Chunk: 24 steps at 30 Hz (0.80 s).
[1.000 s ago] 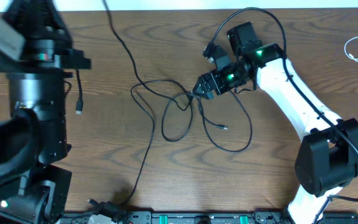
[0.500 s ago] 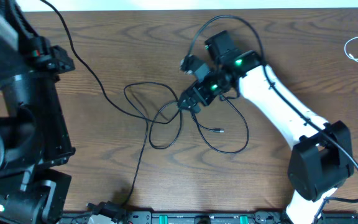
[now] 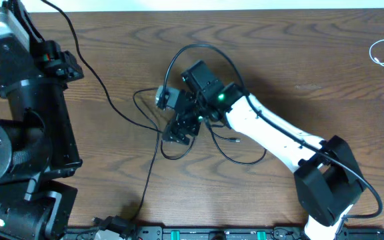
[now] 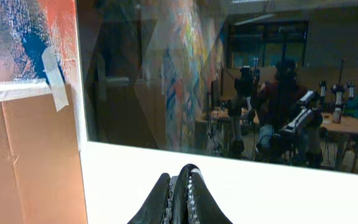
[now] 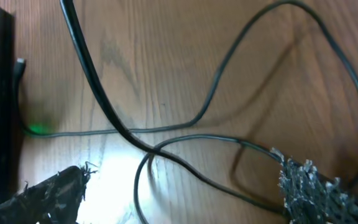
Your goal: Untangle cables
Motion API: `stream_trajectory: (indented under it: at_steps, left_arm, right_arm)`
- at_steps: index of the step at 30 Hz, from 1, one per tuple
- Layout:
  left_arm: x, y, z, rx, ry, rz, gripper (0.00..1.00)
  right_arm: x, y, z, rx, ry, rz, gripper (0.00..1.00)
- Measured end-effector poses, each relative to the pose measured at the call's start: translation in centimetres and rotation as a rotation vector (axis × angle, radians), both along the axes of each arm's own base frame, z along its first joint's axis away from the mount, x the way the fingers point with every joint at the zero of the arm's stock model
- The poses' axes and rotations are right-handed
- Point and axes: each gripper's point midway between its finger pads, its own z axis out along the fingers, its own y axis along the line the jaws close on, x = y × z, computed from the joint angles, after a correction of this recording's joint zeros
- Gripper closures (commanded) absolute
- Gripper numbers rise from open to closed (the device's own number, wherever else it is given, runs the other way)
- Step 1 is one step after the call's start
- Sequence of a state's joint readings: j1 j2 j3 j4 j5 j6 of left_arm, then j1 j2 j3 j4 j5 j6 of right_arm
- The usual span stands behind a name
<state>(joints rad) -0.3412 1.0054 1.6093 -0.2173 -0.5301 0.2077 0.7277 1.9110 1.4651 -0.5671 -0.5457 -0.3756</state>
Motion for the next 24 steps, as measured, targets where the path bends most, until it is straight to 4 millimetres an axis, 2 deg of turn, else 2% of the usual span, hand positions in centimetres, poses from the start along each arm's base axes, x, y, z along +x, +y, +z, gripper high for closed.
stream_trajectory:
  at_steps: [5,10,12,13,16,19,24]
  left_arm:
    - [0.1,0.0,-0.5,0.007,0.021,0.0,0.93]
    - [0.2,-0.1,-0.8,0.012,0.034,0.0,0.93]
    - [0.2,-0.1,-0.9,0.014,0.04,0.0,0.93]
    - [0.3,-0.1,-1.0,0.015,0.043,0.0,0.93]
    - [0.3,-0.1,-1.2,0.018,0.055,0.0,0.93]
    - [0.4,-0.1,-1.6,0.024,0.07,0.0,0.93]
    - [0.4,-0.1,-1.7,0.027,0.078,0.0,0.93]
  right_arm:
    - [-0.9,1.3,-1.3,0.039,-0.041,0.031,0.1]
    - [-1.0,3.6,-1.4,0.138,-0.108,0.035,0.27]
    - [-1.3,4.3,-1.5,0.163,-0.114,0.036,0.46]
    - [-1.5,4.6,-1.7,0.166,-0.107,0.033,0.62]
    - [-2.3,5.2,-2.9,0.158,-0.064,0.023,0.98]
    - [-2.6,5.3,-3.7,0.148,-0.005,-0.015,0.99]
    - [-2.6,5.6,-3.1,0.17,0.068,-0.071,0.99]
